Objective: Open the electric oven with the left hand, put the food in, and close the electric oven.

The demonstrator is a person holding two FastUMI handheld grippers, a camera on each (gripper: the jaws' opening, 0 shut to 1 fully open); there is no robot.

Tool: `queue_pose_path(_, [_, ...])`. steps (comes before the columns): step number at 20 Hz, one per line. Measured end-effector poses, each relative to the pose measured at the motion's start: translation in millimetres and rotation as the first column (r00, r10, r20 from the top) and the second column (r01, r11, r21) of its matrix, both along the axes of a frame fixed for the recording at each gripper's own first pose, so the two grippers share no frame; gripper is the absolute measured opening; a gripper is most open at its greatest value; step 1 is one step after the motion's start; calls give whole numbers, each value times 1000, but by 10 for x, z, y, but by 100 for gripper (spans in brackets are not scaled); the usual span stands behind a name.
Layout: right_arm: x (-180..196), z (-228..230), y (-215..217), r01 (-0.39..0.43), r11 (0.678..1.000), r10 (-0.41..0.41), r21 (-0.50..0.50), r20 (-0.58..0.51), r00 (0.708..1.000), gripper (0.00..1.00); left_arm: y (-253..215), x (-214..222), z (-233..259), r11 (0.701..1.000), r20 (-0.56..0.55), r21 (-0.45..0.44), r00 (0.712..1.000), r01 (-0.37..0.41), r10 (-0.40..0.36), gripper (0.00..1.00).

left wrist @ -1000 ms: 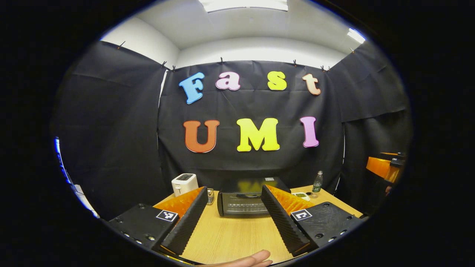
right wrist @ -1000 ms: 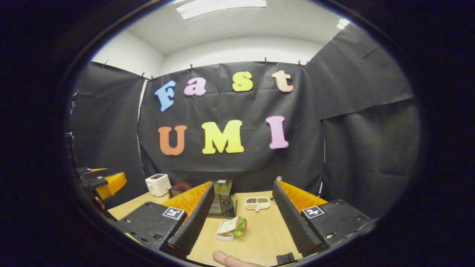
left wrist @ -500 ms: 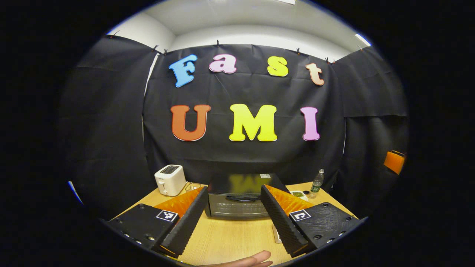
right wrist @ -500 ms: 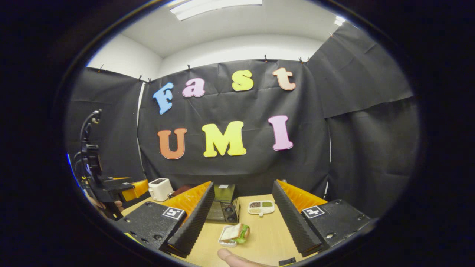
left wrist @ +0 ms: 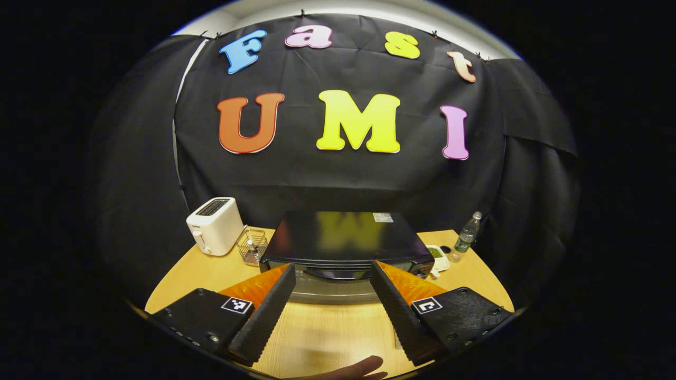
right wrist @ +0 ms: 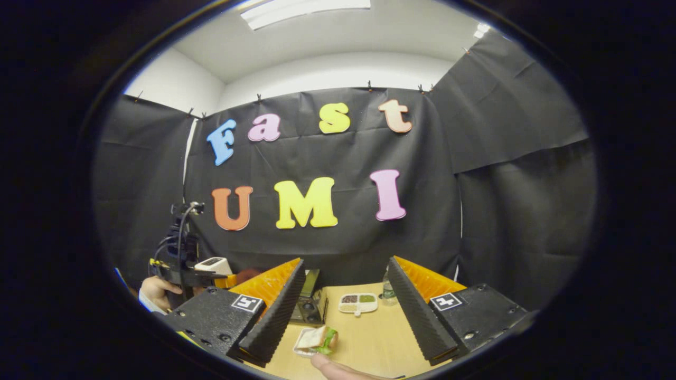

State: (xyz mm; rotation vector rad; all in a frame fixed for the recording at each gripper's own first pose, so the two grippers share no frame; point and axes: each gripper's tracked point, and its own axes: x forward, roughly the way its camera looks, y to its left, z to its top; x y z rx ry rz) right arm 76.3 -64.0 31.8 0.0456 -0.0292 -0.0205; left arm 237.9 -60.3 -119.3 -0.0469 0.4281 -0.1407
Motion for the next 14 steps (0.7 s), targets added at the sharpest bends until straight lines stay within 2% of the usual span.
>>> queue_pose_path(1, [29, -45, -18, 4, 1000, -4, -2, -5, 1000, 100, -32, 105, -84, 1000, -13, 8, 1000, 5, -5, 94])
queue_pose_path(4, [115, -136, -20, 2, 1000, -2, -7, -24, 1000, 100, -89, 321, -320, 1000, -61, 15, 998, 7, -6, 94])
queue_pose_path(5, [142, -160, -25, 3, 1000, -4, -8, -30, 1000, 89, -108, 389, -391, 1000, -73, 17, 997, 10, -8, 94])
queue_pose_path(6, [170, -180, -39, 7, 1000, -7, -11, -36, 999, 100, -132, 461, -436, 1000, -81, 17, 997, 12, -10, 94])
queue_pose_path(10, [245, -250, -111, 21, 1000, -22, -16, -48, 999, 100, -247, 622, -664, 999, -128, 3, 991, 38, -37, 94])
queue_pose_path(11, [257, -258, -147, 30, 999, -31, -21, -48, 998, 89, -245, 656, -711, 999, -138, 6, 990, 35, -33, 94])
queue_pose_path(12, [269, -251, -195, 45, 998, -46, -32, -37, 998, 89, -258, 681, -748, 999, -146, 6, 989, 34, -33, 94])
queue_pose_path(13, [274, -229, -235, 62, 997, -63, -47, -24, 998, 100, -280, 712, -758, 999, -141, 6, 989, 34, -33, 94])
queue_pose_path(14, [273, -209, -268, 76, 995, -77, -62, -12, 997, 89, -333, 725, -769, 999, -147, -7, 988, 38, -38, 96])
